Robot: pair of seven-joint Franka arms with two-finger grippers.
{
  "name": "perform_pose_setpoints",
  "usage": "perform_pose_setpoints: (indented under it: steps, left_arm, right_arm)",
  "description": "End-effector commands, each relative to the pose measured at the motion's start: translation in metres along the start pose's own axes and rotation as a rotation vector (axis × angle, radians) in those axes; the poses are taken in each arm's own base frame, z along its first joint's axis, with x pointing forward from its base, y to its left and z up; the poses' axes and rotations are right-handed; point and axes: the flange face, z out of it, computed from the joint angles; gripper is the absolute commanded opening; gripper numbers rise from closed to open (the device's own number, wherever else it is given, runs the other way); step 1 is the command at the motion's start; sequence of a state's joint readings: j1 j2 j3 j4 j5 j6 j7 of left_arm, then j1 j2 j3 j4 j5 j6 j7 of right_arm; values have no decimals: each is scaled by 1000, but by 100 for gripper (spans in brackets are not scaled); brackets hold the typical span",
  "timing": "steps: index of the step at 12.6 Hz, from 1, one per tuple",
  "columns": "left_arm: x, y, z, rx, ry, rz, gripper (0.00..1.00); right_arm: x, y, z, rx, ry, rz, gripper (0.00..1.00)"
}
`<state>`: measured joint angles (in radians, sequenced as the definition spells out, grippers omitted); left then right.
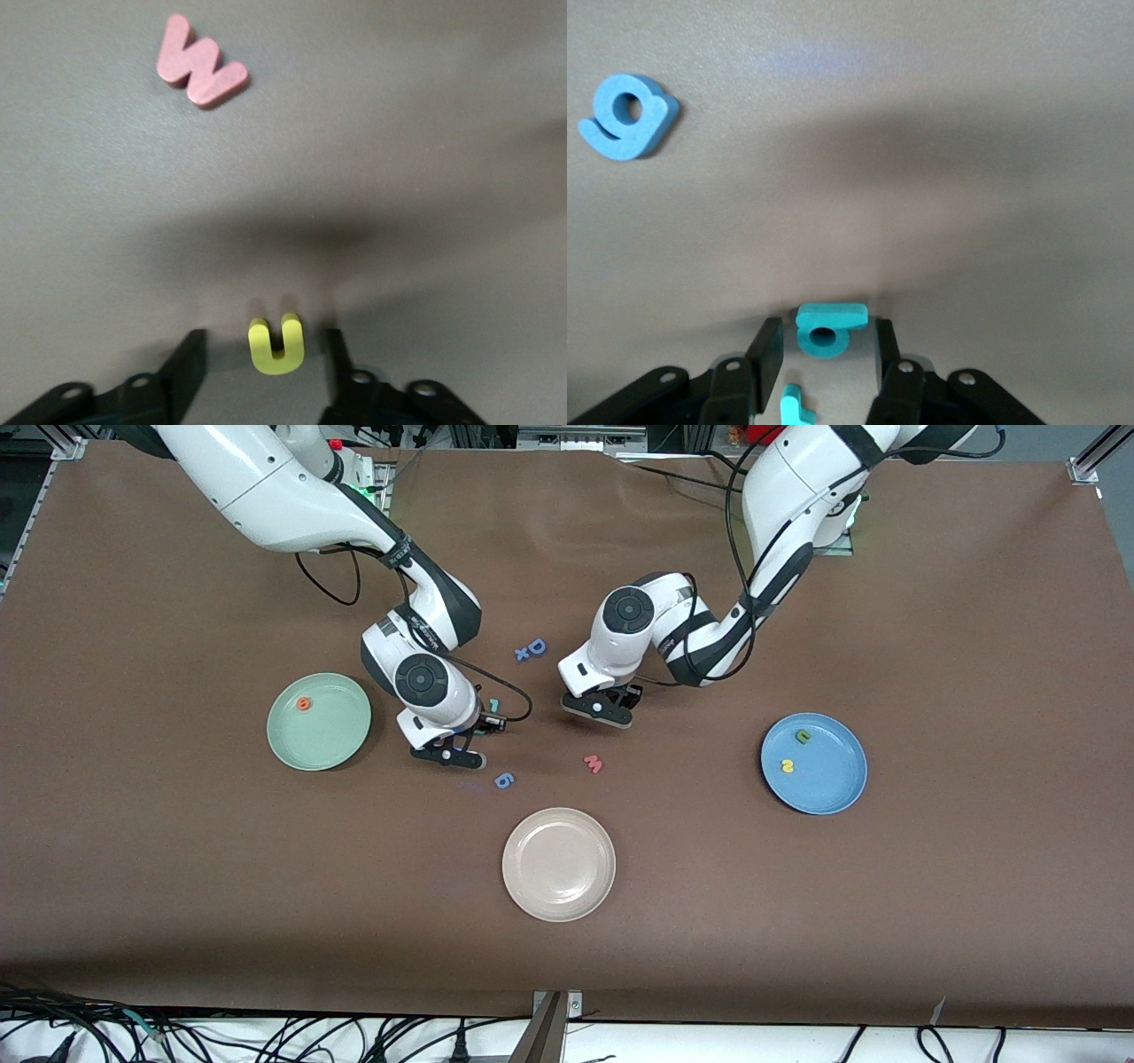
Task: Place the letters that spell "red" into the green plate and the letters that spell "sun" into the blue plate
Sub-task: 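Carry the yellow u to the blue plate while the right gripper carries the teal letter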
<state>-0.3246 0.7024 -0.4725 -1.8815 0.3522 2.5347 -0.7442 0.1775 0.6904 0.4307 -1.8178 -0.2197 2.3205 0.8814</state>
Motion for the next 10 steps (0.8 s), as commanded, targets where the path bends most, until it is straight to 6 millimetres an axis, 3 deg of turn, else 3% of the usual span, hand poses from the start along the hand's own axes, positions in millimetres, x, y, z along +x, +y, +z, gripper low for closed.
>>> perform_pose_setpoints:
  steps: [1, 3, 5, 7, 10]
  left_arm:
    - [2, 2, 0, 12, 20, -49, 10]
    - [6, -4, -8, 21, 25, -51, 4]
    - [8, -10, -12, 41, 16, -53, 4]
    - [18, -28, -33, 70, 6, -41, 4]
    - [31, -64, -63, 83, -52, 31, 4]
  right_arm:
    - [-3, 0, 3, 1, 9, 3, 50]
    - [-4, 1, 4, -2, 8, 2, 48]
    - [-3, 2, 4, -3, 8, 3, 33]
    - [-3, 2, 4, -4, 7, 5, 26]
    - [-3, 3, 4, -5, 6, 6, 24]
